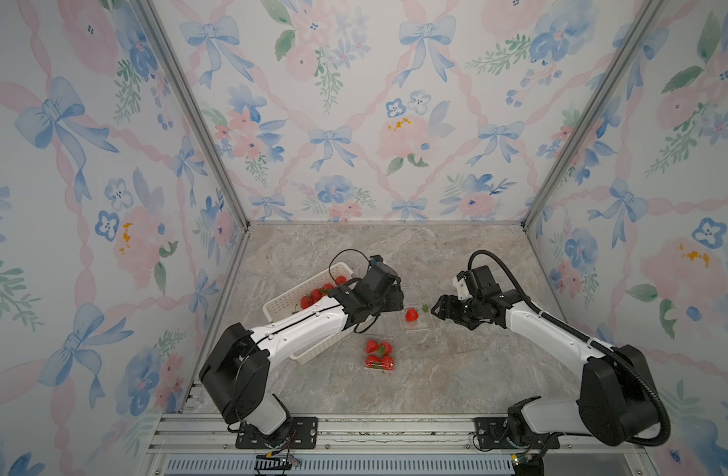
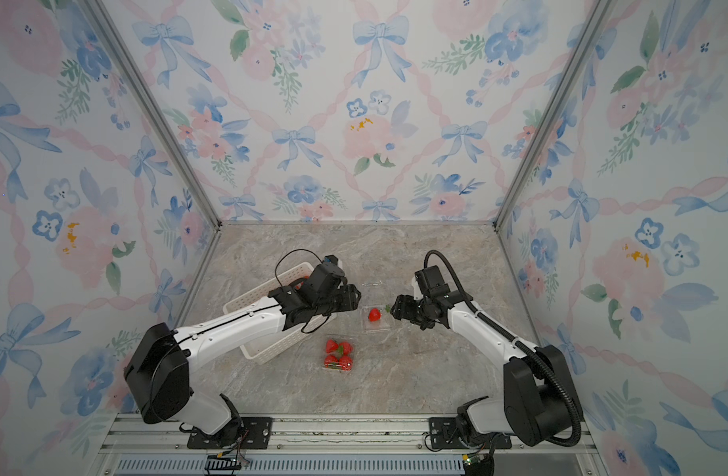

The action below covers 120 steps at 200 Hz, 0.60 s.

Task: Pack strawberries into containers
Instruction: Place the strawberry in the packing box, then pick up the strawberry from the basket.

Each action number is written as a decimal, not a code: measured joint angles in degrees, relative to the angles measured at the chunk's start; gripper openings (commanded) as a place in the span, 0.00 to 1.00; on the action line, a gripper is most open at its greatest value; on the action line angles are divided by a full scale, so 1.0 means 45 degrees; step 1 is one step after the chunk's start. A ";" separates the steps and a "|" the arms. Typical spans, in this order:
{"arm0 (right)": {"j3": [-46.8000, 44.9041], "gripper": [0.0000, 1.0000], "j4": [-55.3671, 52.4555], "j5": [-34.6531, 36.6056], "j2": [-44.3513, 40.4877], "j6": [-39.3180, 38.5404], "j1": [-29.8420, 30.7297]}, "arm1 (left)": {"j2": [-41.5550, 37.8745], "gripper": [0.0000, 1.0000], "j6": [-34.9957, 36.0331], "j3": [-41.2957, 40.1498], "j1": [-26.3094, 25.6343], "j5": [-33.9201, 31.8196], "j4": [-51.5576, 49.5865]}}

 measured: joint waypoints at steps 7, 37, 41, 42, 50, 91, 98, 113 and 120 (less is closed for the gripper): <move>0.0214 0.76 0.0019 0.0000 0.0024 -0.0097 0.0253 | -0.0262 0.59 -0.0078 -0.0515 0.0500 -0.0121 -0.0010; 0.1433 0.76 0.0219 0.0005 0.0427 -0.0505 0.1457 | -0.0840 0.59 -0.0194 -0.2142 0.2715 -0.0612 -0.0306; 0.1588 0.76 0.0257 0.0000 0.0520 -0.0544 0.1569 | -0.0840 0.59 -0.0180 -0.2239 0.2934 -0.0636 -0.0340; 0.1647 0.76 0.0272 0.0000 0.0563 -0.0568 0.1617 | -0.0840 0.59 -0.0180 -0.2259 0.3011 -0.0665 -0.0355; 0.1967 0.76 0.0350 0.0000 0.0811 -0.0636 0.1855 | -0.0821 0.58 -0.0170 -0.2331 0.3361 -0.0719 -0.0403; 0.3172 0.74 0.0554 -0.0005 0.2356 -0.0767 0.2526 | 0.0087 0.51 0.0155 -0.1651 0.4284 -0.0729 -0.0374; 0.3254 0.74 0.0554 -0.0005 0.2526 -0.0772 0.2574 | 0.0403 0.50 0.0233 -0.1477 0.4362 -0.0685 -0.0369; 0.3395 0.74 0.0544 0.0000 0.2769 -0.0772 0.2579 | 0.1112 0.48 0.0408 -0.1127 0.4503 -0.0529 -0.0325; 0.3453 0.74 0.0544 0.0000 0.2837 -0.0772 0.2579 | 0.1433 0.47 0.0461 -0.0986 0.4541 -0.0476 -0.0311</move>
